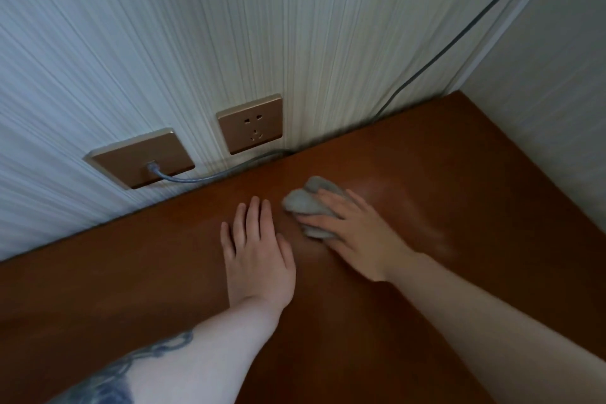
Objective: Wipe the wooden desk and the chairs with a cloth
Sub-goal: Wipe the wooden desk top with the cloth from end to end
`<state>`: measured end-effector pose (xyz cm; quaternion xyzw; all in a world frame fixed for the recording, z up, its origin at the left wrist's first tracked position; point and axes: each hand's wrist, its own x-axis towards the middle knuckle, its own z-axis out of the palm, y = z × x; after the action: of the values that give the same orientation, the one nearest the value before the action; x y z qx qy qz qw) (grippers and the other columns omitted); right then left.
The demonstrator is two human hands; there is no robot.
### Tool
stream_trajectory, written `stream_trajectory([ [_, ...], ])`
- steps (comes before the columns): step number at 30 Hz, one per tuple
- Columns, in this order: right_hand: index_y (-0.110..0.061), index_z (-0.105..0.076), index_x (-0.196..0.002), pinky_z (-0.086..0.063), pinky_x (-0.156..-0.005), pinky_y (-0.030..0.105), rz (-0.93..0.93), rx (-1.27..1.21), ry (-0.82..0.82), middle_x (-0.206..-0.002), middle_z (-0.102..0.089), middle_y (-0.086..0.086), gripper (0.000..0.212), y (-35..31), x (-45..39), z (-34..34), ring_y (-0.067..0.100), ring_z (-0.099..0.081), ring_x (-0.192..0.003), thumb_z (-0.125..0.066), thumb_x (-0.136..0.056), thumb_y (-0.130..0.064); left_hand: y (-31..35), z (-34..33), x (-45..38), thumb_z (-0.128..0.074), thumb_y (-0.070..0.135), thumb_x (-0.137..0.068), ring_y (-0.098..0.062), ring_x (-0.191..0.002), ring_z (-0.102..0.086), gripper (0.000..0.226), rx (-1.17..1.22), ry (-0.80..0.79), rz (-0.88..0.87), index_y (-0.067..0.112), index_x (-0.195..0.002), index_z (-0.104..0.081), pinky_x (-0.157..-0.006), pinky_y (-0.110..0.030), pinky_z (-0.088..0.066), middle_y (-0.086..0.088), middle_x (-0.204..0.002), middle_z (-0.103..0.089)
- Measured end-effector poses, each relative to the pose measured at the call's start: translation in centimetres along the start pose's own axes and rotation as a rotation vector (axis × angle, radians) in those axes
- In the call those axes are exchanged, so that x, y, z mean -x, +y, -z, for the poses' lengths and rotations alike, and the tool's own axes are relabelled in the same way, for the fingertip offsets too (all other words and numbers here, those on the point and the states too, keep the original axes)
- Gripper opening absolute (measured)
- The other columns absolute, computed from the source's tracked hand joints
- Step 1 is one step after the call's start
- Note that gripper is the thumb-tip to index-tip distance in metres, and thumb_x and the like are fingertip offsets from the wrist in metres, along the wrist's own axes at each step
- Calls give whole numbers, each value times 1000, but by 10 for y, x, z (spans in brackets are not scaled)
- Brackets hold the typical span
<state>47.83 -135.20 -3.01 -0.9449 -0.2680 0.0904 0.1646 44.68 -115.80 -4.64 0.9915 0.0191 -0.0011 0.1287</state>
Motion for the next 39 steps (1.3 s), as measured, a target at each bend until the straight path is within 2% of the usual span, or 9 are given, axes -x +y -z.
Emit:
stream_trajectory([
  [7, -34, -25, -152, 4, -119, 44, -710, 10, 310, -163, -9, 3, 53, -30, -76, -10, 17, 1, -149, -36, -101, -29, 0, -2, 0, -24, 32, -91, -26, -142, -27, 59, 18, 4, -6, 12, -145, -39, -116, -52, -20, -6, -152, -37],
  [11, -33, -30, -150, 7, -120, 41, -346, -46, 196, -162, -15, 3, 53, -74, -34, -25, 16, -1, -149, -26, -97, -33, -3, -1, 0, -22, 34, -93, -22, -145, -18, 58, 80, -18, -8, 15, -147, -34, -119, -47, -11, -3, -155, -31],
  [14, -40, -29, -149, 5, -120, 38, -59, -5, 35, -160, -20, -1, 49, -38, 42, -17, 11, -5, -149, -29, -100, -34, -3, 7, 3, -32, 26, -97, -20, -146, -17, 51, 161, 24, -7, 16, -147, -36, -120, -45, -8, -2, -156, -31],
  [19, -44, -14, -151, 3, -120, 43, -724, 84, 157, -163, -11, 5, 48, 59, 86, 23, 15, 1, -149, -20, -104, -39, 29, 17, -3, -49, 15, -92, -18, -148, -8, 53, 241, 68, -161, 20, -145, -41, -120, -34, 8, 1, -157, -26],
  [23, -38, -6, -154, 6, -119, 46, -1108, 3, 301, -163, 5, 3, 52, 35, 28, 17, 18, 11, -149, -24, -105, -37, 89, 6, -37, -43, 21, -97, -15, -149, -1, 56, 250, 37, -181, 23, -150, -29, -119, -32, 9, 4, -161, -14],
  [25, -37, -9, -154, 7, -119, 46, -1002, -24, 327, -163, 5, 3, 52, 11, 16, 3, 17, 12, -148, -25, -105, -34, 106, -5, -52, -35, 24, -100, -15, -149, 1, 54, 228, 6, -151, 23, -152, -22, -118, -33, 8, 4, -162, -9],
  [30, -42, -28, -149, 5, -120, 39, -241, 36, 76, -161, -16, -4, 49, 29, 81, 6, 7, 0, -148, -25, -100, -39, 100, -23, -63, -21, 27, -99, -19, -148, -11, 52, 139, -2, -219, 18, -150, -29, -120, -37, -1, -1, -159, -22],
  [33, -50, -22, -147, 9, -119, 34, -327, 71, 82, -161, -18, -2, 48, 80, 98, 26, 4, 1, -148, -21, -100, -43, 103, -26, -62, -10, 31, -92, -22, -145, -24, 64, 117, 38, -236, 13, -145, -40, -120, -40, -8, -4, -153, -36],
  [39, -38, -20, -152, 9, -118, 41, -831, 23, 331, -163, -8, -1, 50, 79, -8, 24, 13, 2, -149, -31, -103, -33, 105, -29, -64, -4, 34, -89, -19, -147, -15, 69, 75, 17, -220, 16, -149, -31, -120, -41, -2, -2, -157, -27],
])
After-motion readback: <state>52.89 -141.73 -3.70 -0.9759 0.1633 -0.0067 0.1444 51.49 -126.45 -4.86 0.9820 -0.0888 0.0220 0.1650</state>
